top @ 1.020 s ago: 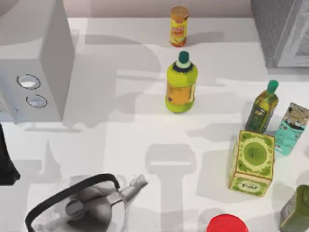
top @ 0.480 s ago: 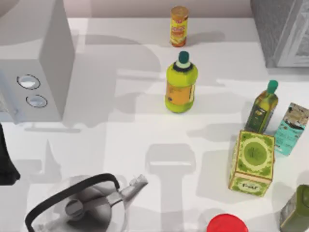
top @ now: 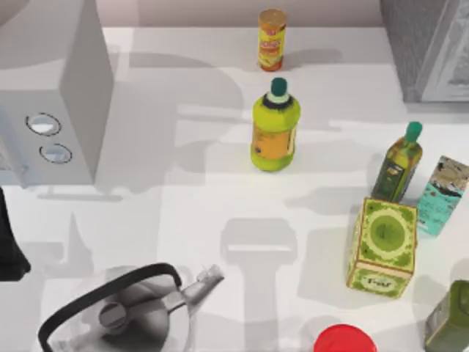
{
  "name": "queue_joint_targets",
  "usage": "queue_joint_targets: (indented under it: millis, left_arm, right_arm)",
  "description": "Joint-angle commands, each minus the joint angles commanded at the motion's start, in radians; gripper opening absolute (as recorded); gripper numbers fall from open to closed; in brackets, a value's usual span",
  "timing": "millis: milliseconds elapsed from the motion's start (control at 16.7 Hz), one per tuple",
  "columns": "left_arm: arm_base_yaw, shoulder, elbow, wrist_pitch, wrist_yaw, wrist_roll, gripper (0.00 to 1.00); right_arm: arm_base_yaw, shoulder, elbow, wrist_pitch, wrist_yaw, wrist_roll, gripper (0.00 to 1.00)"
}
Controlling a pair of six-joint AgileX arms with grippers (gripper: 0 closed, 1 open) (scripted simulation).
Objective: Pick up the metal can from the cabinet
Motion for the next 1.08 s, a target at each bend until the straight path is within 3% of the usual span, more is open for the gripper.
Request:
queue_joint_targets:
  millis: [540,1080]
  left_arm:
    - [0.000,0.000,0.000,0.000,0.000,0.000,1.00]
    - [0.000,0.000,0.000,0.000,0.000,0.000,1.00]
  right_arm:
    - [0.047,-0.029,-0.079,0.021,-0.050,-0.082,0.00]
    - [0.047,-0.029,-0.079,0.021,-0.050,-0.082,0.68]
